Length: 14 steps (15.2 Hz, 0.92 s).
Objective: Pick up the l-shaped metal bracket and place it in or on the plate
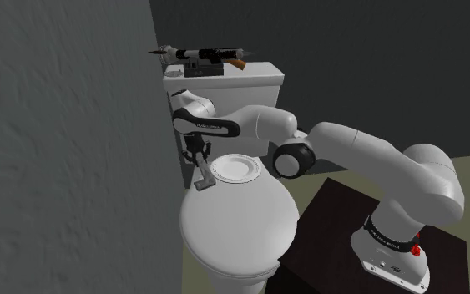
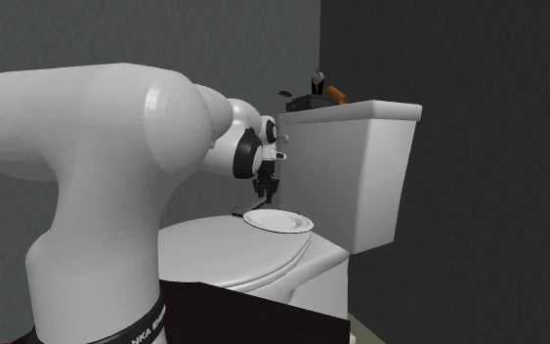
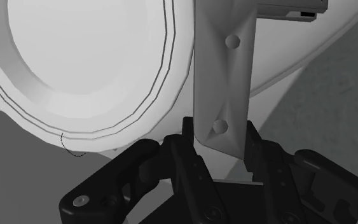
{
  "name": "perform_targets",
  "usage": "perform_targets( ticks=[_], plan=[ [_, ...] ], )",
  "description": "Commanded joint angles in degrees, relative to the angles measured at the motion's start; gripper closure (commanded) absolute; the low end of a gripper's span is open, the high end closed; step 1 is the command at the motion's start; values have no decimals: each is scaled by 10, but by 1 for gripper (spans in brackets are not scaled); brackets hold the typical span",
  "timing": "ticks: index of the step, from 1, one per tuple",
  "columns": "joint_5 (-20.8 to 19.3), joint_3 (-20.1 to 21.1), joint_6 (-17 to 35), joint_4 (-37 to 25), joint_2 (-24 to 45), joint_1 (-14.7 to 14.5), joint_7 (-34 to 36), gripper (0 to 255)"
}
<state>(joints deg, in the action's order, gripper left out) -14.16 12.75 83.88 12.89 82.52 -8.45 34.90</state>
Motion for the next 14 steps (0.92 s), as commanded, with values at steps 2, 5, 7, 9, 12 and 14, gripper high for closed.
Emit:
perform_targets(
  ticks=[2,5,7,9,12,14],
  plan=[
    [-2,-2,-6,-17,-12,2,-3,255],
    [-1,-2,-13,-6,-31,3,-2,255],
    [1,-2,-17,5,-45,4,-2,255],
    [2,-3,-19,19,-61,6,0,255],
    [5,-3,1,80,-100,15,4,255],
    [-6,32,175,477,-311,102,25,255]
  ],
)
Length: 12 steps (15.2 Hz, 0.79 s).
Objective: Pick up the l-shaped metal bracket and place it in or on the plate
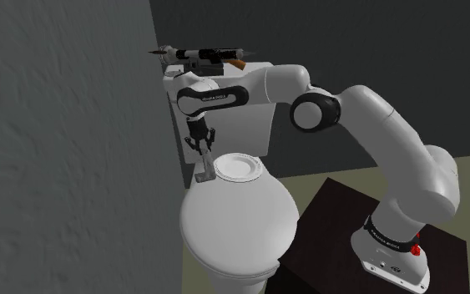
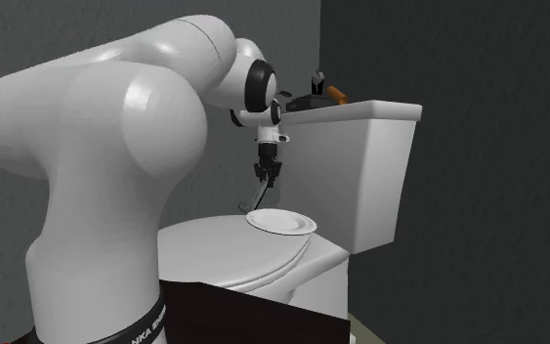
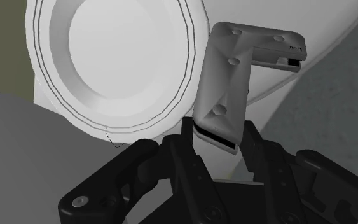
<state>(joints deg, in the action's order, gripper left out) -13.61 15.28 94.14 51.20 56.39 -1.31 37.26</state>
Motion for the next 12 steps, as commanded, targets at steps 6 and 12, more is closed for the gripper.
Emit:
perform_targets(
  ticks=[6,12],
  plan=[
    [2,3,168,315,-178,102,-33,255],
    [6,-1,224,425,-234,146,-64,255]
  ],
)
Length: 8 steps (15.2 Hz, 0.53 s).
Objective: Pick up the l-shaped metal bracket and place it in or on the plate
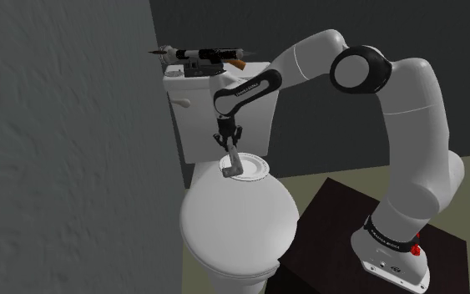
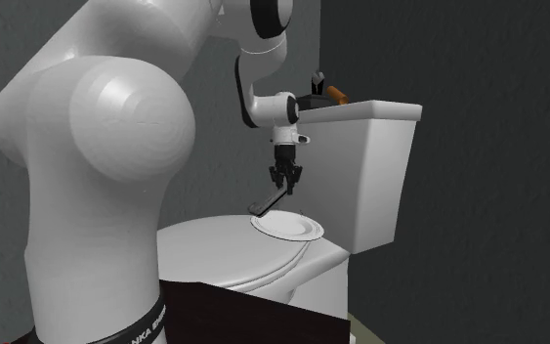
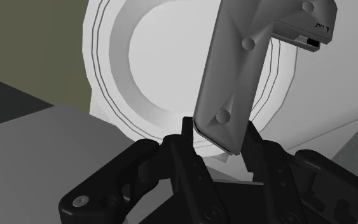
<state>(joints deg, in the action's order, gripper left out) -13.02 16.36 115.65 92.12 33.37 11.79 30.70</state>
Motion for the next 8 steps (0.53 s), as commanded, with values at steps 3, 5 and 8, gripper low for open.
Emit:
perform_targets(
  ticks=[3,5,8],
  plan=[
    [-5,-13,26,20,9,15,5,255],
    [-9,-13,36,22,18,15,8,255],
    [-15,-14,52,24,32,15,12,255]
  ],
)
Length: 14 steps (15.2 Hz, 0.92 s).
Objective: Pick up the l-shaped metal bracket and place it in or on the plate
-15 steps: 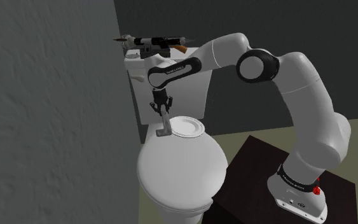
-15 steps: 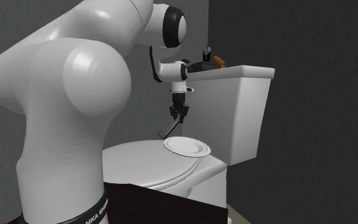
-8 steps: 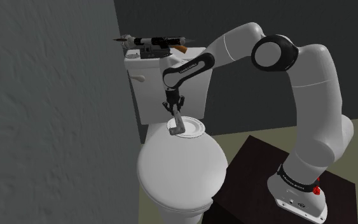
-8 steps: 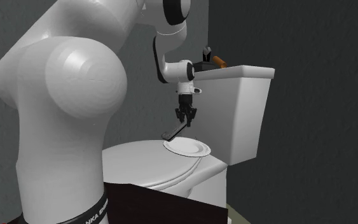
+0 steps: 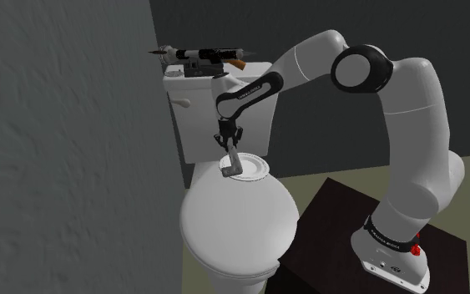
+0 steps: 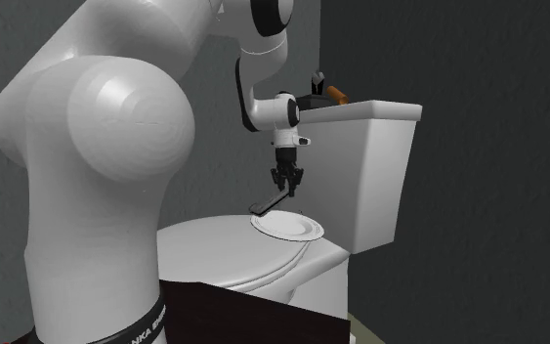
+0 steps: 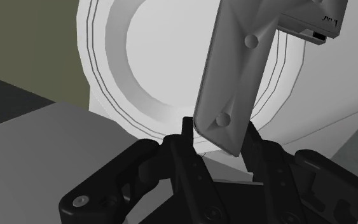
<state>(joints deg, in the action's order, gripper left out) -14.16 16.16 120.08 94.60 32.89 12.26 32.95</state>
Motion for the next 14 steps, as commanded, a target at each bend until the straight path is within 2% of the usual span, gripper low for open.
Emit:
perform_targets(
  ticks=[1,11,12,13,14],
  plan=[
    [-5,-13,12,0,42,10,-10,255],
    [-17,-2,22,0,55,19,-2,255],
    [-14,1,17,7,42,18,1,0],
    [-18,0,24,6,51,12,8,0],
    [-20,-2,4,-39,76,6,5,0]
  ],
)
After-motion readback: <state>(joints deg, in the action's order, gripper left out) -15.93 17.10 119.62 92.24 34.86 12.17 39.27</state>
